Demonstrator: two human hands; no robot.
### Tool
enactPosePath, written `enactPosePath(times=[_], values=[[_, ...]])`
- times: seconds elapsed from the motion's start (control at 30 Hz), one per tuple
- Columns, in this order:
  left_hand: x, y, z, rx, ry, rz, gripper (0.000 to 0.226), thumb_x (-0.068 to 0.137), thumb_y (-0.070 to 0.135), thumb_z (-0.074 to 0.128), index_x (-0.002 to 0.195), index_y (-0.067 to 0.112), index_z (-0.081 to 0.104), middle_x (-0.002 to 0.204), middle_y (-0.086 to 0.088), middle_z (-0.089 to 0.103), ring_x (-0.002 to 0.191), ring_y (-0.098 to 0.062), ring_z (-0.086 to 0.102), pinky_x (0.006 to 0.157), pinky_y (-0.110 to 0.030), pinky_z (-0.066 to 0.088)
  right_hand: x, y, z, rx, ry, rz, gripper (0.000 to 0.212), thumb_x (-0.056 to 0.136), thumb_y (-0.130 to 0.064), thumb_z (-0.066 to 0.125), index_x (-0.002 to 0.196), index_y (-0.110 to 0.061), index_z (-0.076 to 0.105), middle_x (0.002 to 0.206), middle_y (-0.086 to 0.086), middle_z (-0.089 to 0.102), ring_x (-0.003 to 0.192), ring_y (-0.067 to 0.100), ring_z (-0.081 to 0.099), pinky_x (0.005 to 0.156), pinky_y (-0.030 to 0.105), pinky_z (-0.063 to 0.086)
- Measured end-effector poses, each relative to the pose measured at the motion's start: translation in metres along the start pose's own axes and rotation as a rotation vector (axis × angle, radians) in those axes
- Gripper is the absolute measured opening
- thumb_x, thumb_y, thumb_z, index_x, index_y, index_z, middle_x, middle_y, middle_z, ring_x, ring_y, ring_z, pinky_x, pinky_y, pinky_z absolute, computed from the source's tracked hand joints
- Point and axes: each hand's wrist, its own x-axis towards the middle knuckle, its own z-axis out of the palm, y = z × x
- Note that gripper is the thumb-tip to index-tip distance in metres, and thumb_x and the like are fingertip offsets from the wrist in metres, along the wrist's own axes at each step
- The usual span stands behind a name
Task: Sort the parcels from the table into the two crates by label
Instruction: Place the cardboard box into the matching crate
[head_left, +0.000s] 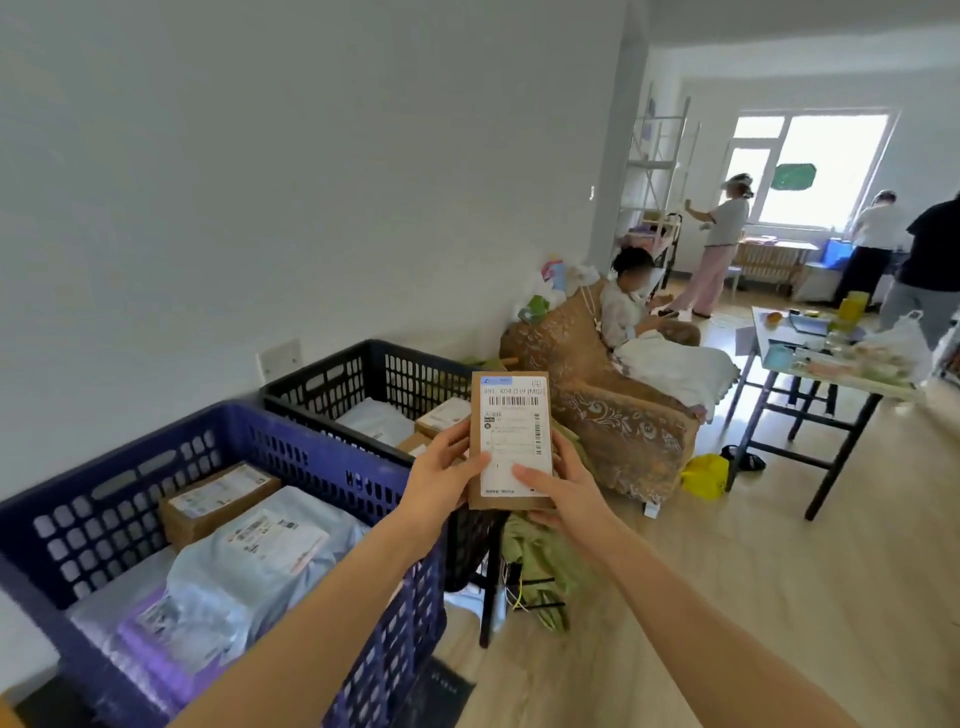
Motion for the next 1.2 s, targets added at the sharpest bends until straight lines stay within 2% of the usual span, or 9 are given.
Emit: enactPosePath(times=[0.13,0.23,0.3,0.47,0.6,0.77,0.97,1.1,1.2], values=[[0.053,0.0,0.022,0.024,0.09,0.001,0.049,0.092,0.009,0.061,0.135,0.025,0.047,0.119,0.001,0.066,0.107,-0.022,0.065,0.089,-0.044,0.055,0.063,-0.005,-0.027,-0.028,-0.051,0.009,0.073,0.085,-0.017,0.071,0.144,-0.037,0.032,0.129,-0.008,0.057,0.109,0.018,0.063,0.08,0.035,0.057],[0.091,0.006,0.04,0.059,0.149,0.002,0.05,0.092,0.009,0.061,0.137,0.024,0.044,0.12,-0.002,0.064,0.106,-0.024,0.065,0.085,-0.044,0.057,0.107,-0.012,-0.048,0.011,-0.117,0.01,0.072,0.085,-0.011,0.07,0.143,-0.033,0.034,0.132,-0.005,0.056,0.11,0.018,0.062,0.064,0.024,0.057],[0.115,0.011,0.048,0.081,0.192,0.01,0.051,0.091,0.009,0.062,0.136,0.025,0.043,0.118,-0.004,0.064,0.104,-0.026,0.065,0.085,-0.046,0.056,0.136,-0.018,-0.06,0.039,-0.167,0.024,0.072,0.084,-0.008,0.071,0.141,-0.034,0.035,0.131,-0.005,0.057,0.11,0.018,0.062,0.062,0.022,0.056],[0.168,0.024,0.052,0.184,0.29,0.038,0.064,0.091,0.012,0.064,0.143,0.031,0.032,0.113,-0.009,0.067,0.104,-0.027,0.066,0.091,-0.052,0.053,0.207,-0.027,-0.076,-0.007,-0.274,0.006,0.079,0.078,-0.005,0.075,0.142,-0.028,0.035,0.134,0.0,0.056,0.113,0.025,0.061,0.086,0.049,0.056],[0.199,0.038,0.043,0.325,0.302,0.016,0.076,0.092,0.021,0.063,0.148,0.045,0.017,0.115,-0.006,0.069,0.097,-0.026,0.069,0.09,-0.05,0.053,0.245,-0.027,-0.077,-0.037,-0.326,-0.03,0.082,0.079,-0.004,0.075,0.145,-0.027,0.033,0.132,-0.001,0.057,0.117,0.023,0.059,0.09,0.051,0.054],[0.241,0.045,0.024,0.364,0.345,-0.003,0.067,0.093,0.024,0.062,0.144,0.045,0.023,0.107,0.001,0.07,0.088,-0.022,0.072,0.09,-0.044,0.054,0.298,-0.026,-0.068,-0.091,-0.348,-0.051,0.076,0.078,-0.005,0.076,0.142,-0.026,0.039,0.129,-0.004,0.059,0.116,0.019,0.06,0.091,0.048,0.055],[0.289,0.039,-0.017,0.36,0.446,-0.004,0.059,0.093,0.028,0.062,0.141,0.04,0.031,0.105,-0.004,0.071,0.093,-0.024,0.07,0.082,-0.038,0.055,0.359,-0.021,-0.045,-0.145,-0.349,-0.039,0.057,0.082,-0.002,0.071,0.133,-0.018,0.052,0.123,-0.002,0.064,0.107,0.015,0.065,0.081,0.037,0.059],[0.313,0.032,-0.046,0.324,0.54,0.049,0.048,0.092,0.023,0.063,0.133,0.031,0.039,0.119,-0.005,0.062,0.111,-0.026,0.06,0.092,-0.046,0.052,0.399,-0.026,-0.021,-0.196,-0.367,-0.059,0.048,0.085,-0.003,0.068,0.128,-0.02,0.056,0.119,-0.006,0.064,0.104,0.013,0.065,0.079,0.031,0.059],[0.325,0.026,-0.067,0.345,0.663,0.067,0.04,0.091,0.024,0.065,0.123,0.022,0.043,0.123,0.005,0.051,0.11,-0.021,0.058,0.091,-0.043,0.054,0.426,-0.021,-0.003,-0.249,-0.385,-0.069,0.045,0.086,-0.004,0.067,0.127,-0.018,0.056,0.109,-0.011,0.062,0.1,0.009,0.062,0.077,0.025,0.056]])
